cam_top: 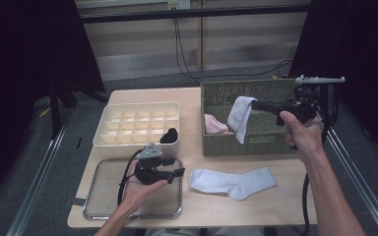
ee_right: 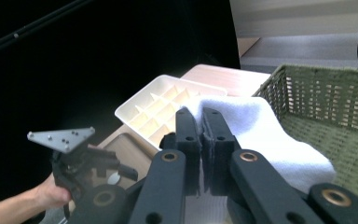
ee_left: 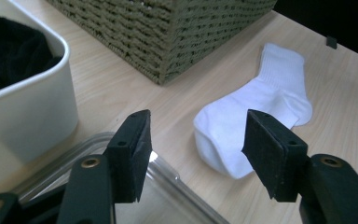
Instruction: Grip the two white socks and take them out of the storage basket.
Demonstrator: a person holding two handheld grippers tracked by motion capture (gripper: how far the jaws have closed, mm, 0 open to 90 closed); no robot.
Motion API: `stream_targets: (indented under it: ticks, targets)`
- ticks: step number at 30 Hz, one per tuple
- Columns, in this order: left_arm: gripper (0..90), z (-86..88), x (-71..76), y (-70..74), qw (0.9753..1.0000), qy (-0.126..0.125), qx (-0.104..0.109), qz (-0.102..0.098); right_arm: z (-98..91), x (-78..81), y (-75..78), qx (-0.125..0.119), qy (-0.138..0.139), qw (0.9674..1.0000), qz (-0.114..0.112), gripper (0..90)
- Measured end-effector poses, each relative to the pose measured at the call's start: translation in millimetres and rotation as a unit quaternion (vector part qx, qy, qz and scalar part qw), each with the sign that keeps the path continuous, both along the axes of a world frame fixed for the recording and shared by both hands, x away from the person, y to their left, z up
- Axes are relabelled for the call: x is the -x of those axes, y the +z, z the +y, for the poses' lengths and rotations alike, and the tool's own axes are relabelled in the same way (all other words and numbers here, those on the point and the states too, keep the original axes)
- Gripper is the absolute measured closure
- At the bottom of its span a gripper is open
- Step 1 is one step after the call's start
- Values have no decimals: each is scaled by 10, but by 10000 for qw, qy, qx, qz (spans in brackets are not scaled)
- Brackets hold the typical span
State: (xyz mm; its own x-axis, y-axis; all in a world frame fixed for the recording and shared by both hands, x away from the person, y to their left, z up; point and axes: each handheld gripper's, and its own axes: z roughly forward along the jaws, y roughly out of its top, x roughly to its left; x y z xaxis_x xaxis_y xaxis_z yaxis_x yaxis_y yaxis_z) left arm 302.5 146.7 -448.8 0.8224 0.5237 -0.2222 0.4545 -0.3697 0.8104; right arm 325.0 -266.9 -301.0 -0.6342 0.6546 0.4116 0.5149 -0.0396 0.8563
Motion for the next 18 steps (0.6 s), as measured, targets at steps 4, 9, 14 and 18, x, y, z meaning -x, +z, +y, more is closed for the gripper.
stream_targets:
  ticks: [4,9,14,18]
  targets:
    - [435,-25,-23,57,9999,-100,-42,-79,12,102,-27,79,34,10000,7,868]
    - [507,-39,-57,149,9997,-140,129,-176,24,266,-46,125,35,9999,40,868]
    - [553,-142,-38,173,9992,-304,156,-197,74,407,-77,133,146,9998,42,868]
    - [582,-255,8,181,9985,-468,149,-256,83,473,-188,65,170,9998,119,868]
